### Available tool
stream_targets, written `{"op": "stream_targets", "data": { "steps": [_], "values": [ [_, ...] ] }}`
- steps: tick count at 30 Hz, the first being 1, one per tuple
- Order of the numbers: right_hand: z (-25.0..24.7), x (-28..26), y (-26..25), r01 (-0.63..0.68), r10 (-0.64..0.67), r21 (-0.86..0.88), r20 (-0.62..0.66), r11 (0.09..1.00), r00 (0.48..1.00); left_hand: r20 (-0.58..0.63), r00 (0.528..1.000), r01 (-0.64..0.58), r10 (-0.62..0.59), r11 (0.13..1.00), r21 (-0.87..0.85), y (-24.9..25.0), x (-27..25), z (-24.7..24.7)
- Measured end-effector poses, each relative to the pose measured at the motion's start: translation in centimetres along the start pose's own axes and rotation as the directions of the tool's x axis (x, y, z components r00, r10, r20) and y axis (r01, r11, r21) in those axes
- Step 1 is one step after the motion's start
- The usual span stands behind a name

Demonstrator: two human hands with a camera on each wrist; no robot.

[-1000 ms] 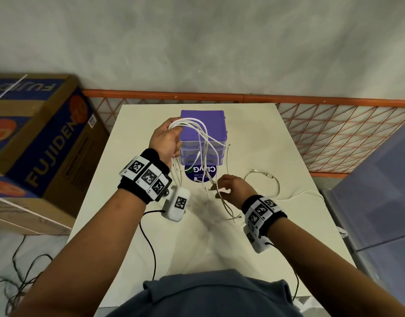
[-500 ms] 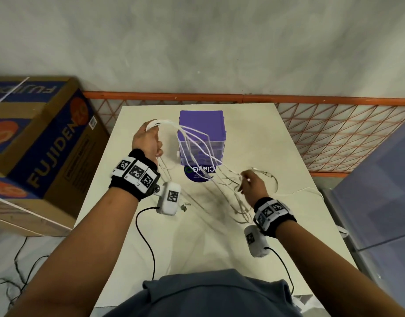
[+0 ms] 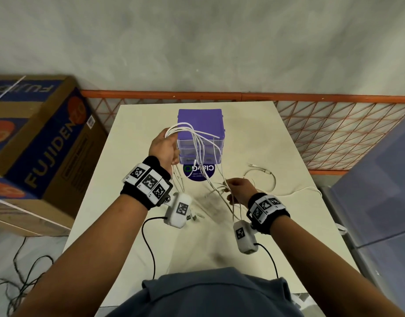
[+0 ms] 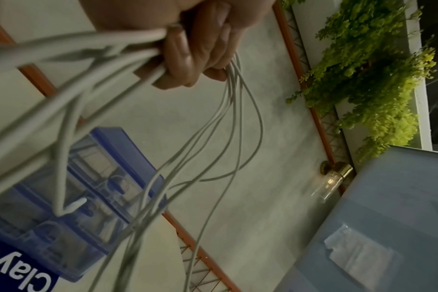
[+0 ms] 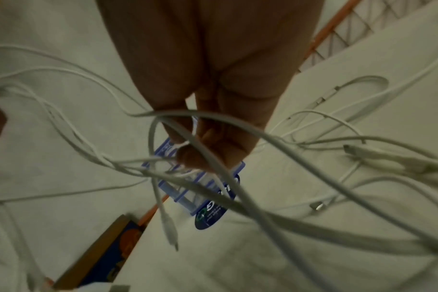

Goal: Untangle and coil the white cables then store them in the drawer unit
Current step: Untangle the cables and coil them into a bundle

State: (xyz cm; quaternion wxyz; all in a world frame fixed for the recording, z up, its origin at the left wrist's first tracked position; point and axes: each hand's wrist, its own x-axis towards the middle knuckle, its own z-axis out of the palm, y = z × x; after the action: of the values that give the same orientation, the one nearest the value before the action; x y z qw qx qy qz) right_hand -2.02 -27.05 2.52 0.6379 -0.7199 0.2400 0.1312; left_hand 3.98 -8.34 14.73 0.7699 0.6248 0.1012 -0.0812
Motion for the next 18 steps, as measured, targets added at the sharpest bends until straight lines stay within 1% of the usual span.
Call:
{"op": "stream_targets", "data": {
  "steps": [2,3,6,8,9,11,12,13,14,15,16,17,18],
  "values": [
    [-0.2,0.1,0.1,0.006,-0.004,-0.160,0.016,0.987,1.000,-0.011,1.000,-0.011,0.011,1.000,0.010,0.1,0.2,-0.4],
    [-0.4,0.0,0.1,0.006,0.000,-0.187,0.032,0.982,0.999,-0.029,1.000,-0.012,0.013,1.000,0.020,0.1,0.5,-0.6],
    [-1.5,-0.3,0.2,0.005,0.010,-0.151,0.096,0.989,0.995,-0.091,0.996,0.010,-0.006,0.999,0.046,-0.2,1.1,-1.4],
    [-2.1,-0.6,0.2,0.037,-0.022,-0.149,0.103,0.988,0.994,-0.114,0.993,0.029,-0.022,0.998,0.060,-0.4,1.4,-1.8],
    [-2.4,-0.5,0.3,0.058,-0.048,-0.154,0.070,0.986,0.996,-0.123,0.992,0.036,-0.028,0.997,0.062,-0.5,1.5,-1.9],
    [-3.2,-0.2,0.7,0.093,-0.104,-0.126,-0.089,0.988,0.991,-0.148,0.988,0.045,-0.037,0.998,0.045,-0.6,1.6,-2.1],
    [-3.9,0.3,1.1,0.102,-0.118,-0.089,-0.199,0.991,0.973,-0.163,0.986,0.045,-0.039,0.998,0.032,-0.5,1.7,-2.3],
    [-4.7,0.8,1.5,0.099,-0.114,-0.063,-0.311,0.993,0.944,-0.178,0.983,0.042,-0.037,0.999,0.024,-0.5,1.8,-2.4],
    [-5.5,1.0,1.9,0.078,-0.093,-0.055,-0.406,0.995,0.909,-0.189,0.981,0.038,-0.034,0.999,0.021,-0.4,1.9,-2.5],
    [-6.3,1.4,2.4,0.044,-0.062,-0.049,-0.468,0.998,0.881,-0.197,0.980,0.033,-0.029,0.999,0.021,-0.3,1.9,-2.6],
    [-6.9,1.6,2.8,-0.009,-0.012,-0.039,-0.493,0.999,0.870,-0.201,0.979,0.029,-0.024,0.999,0.024,-0.2,1.9,-2.6],
    [-7.3,1.6,3.1,-0.069,0.038,-0.047,-0.484,0.996,0.874,-0.199,0.980,0.027,-0.021,0.999,0.029,-0.1,1.9,-2.6],
    [-7.5,1.3,3.1,-0.147,0.075,-0.121,-0.466,0.982,0.881,-0.191,0.981,0.026,-0.018,0.999,0.037,-0.1,1.8,-2.6]
  ]
}}
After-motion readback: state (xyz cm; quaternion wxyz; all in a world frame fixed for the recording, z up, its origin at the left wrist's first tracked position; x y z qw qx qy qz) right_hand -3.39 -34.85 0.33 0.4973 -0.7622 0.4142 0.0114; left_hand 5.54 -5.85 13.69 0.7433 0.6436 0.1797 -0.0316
